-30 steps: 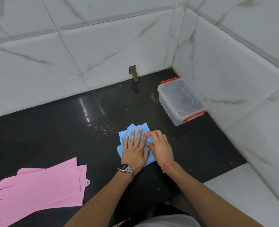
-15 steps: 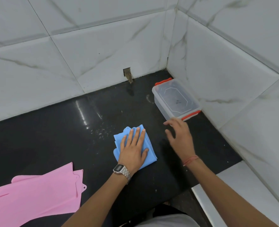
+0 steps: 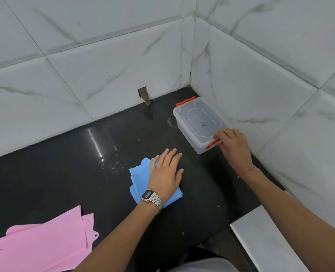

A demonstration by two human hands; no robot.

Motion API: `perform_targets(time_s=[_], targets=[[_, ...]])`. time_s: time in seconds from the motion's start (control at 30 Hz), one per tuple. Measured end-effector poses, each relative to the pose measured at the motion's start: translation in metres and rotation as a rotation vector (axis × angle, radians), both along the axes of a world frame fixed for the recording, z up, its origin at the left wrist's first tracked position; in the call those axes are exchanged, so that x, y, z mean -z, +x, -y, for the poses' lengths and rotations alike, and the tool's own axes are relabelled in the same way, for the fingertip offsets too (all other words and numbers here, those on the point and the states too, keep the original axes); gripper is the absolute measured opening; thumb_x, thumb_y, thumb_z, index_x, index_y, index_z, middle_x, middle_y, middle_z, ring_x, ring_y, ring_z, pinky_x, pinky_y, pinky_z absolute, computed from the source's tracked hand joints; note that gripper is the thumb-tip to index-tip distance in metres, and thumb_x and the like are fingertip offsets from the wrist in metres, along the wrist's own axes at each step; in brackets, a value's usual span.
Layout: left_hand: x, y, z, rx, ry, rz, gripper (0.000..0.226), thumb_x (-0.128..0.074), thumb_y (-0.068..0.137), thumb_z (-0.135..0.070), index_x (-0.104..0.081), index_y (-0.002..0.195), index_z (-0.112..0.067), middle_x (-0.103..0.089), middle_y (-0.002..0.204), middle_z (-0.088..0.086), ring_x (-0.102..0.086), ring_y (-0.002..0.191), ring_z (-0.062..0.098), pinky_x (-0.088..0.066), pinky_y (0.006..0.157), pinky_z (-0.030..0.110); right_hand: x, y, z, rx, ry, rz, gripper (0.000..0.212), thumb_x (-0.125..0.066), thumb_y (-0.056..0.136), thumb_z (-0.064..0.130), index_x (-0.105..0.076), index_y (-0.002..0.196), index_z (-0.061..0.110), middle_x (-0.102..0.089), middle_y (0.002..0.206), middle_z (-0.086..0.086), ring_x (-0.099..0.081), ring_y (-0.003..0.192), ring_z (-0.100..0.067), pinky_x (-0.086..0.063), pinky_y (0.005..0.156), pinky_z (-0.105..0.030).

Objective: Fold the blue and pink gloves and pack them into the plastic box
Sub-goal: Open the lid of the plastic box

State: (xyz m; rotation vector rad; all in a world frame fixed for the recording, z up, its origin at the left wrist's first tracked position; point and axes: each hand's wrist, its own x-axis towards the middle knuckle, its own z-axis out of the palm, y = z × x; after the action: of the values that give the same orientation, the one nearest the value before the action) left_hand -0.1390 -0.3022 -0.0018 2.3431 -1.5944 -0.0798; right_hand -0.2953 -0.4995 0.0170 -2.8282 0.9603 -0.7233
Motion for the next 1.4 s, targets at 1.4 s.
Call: perform_targets(time_s=[1.4], targets=[[-0.019,-0.050,0.059,0.316,-0.089,0.047,0.036,-0.076,0.079,-0.019,-0.064,0.113,-0.015,-0.063,0.128,0.006,-0.059,0.120,0.025,-0.054,0.086,0.039,0.032,-0.052,-0.044,0.020,-0.101,0.167,0.010,-0.073,0.076,0.018,-0.067,0.076,0.011,-0.067,0.082,-0.004,-0.063,0.081,-0.026,-0.038,0.077,-0.031]])
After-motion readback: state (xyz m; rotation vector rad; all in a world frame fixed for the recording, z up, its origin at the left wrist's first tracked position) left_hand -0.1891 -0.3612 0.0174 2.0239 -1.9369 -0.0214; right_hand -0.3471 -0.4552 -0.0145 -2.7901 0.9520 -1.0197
